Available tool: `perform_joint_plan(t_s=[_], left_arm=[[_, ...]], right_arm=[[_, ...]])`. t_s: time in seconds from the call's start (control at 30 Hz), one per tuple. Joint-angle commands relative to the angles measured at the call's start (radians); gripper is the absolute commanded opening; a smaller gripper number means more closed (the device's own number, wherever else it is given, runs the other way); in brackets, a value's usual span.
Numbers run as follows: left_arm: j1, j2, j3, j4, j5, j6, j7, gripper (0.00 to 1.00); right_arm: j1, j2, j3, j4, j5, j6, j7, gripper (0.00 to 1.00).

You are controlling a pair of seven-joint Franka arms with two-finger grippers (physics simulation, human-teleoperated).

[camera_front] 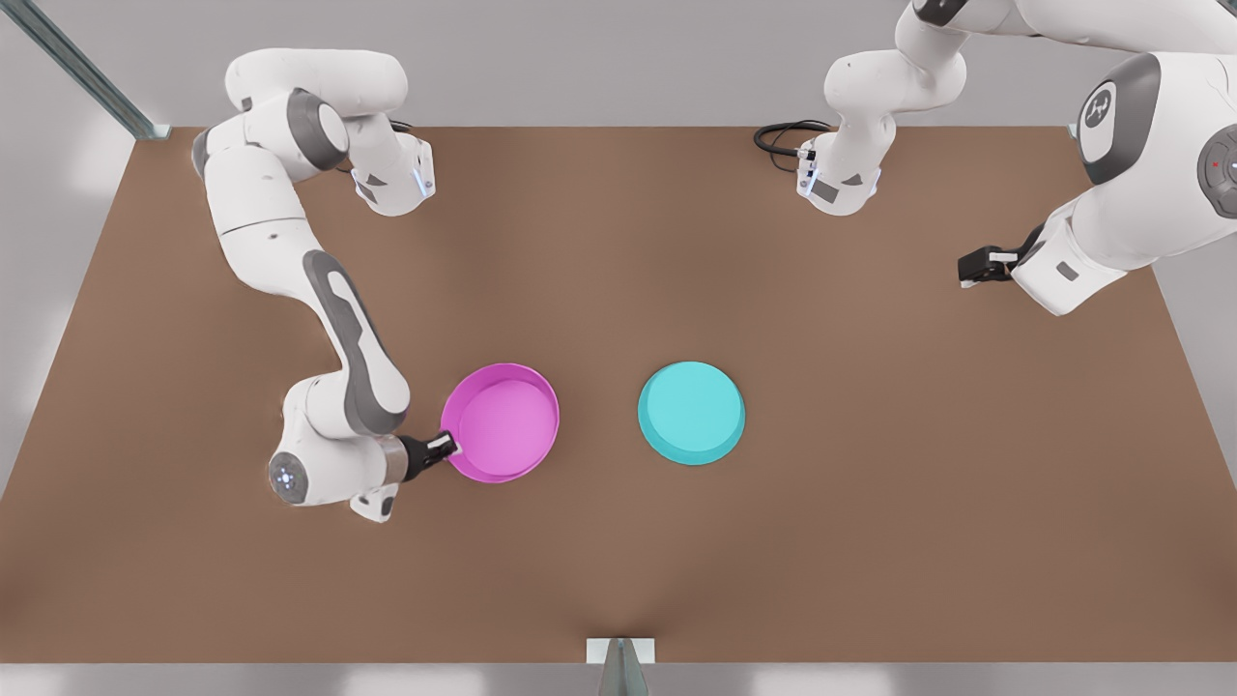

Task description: Flip the blue plate over with the left arm, and stack the pink plate on top of the blue plate with the right arm

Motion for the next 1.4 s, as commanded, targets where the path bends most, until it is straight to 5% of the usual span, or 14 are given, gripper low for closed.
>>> perform_joint_plan(t_s=[0.0, 0.63, 1.33, 1.37], left_arm=[[0.0, -0.001, -0.001, 0.0, 0.0, 0.0, 0.03, 1.0], [0.009, 0.002, -0.003, 0.002, -0.019, 0.009, 0.032, 1.0], [0.037, 0.013, 0.0, 0.0, -0.022, 0.009, 0.04, 1.0], [0.038, 0.013, 0.0, 0.0, -0.022, 0.009, 0.043, 1.0]], right_arm=[[0.065, 0.015, 0.0, 0.017, -0.001, 0.064, 0.088, 0.21], [0.412, 0.194, 0.014, 0.279, 0.045, 0.331, 0.401, 0.21], [0.449, 0.243, 0.012, 0.29, 0.045, 0.425, 0.432, 0.22], [0.449, 0.242, 0.011, 0.29, 0.044, 0.425, 0.429, 1.0]])
